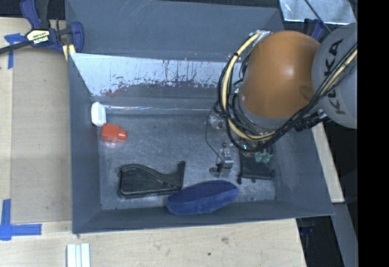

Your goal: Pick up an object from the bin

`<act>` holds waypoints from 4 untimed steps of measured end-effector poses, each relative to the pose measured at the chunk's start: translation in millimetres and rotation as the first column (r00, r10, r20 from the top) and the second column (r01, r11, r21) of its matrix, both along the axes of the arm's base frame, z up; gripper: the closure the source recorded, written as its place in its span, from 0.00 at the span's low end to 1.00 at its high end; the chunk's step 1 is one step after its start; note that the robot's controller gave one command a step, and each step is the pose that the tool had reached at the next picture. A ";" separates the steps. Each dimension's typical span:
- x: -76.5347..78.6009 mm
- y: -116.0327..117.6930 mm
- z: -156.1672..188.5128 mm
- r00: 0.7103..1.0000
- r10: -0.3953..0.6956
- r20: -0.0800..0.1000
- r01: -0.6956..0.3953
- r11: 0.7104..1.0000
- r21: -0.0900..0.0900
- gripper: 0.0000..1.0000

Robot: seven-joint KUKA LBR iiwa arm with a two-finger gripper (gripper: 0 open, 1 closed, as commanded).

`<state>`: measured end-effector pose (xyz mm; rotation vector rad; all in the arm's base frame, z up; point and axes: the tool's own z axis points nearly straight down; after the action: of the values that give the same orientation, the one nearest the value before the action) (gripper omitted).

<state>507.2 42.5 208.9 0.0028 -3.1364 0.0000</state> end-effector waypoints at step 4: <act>29.5 -188.5 -136.8 0.872 0.489 0.008 -0.489 0.872 -0.001 1.00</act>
Offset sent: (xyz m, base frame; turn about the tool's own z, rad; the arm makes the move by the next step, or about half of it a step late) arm -0.0173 -0.0710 -0.0965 -0.1605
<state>536.7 -146.0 72.2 0.7977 -3.0422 0.0004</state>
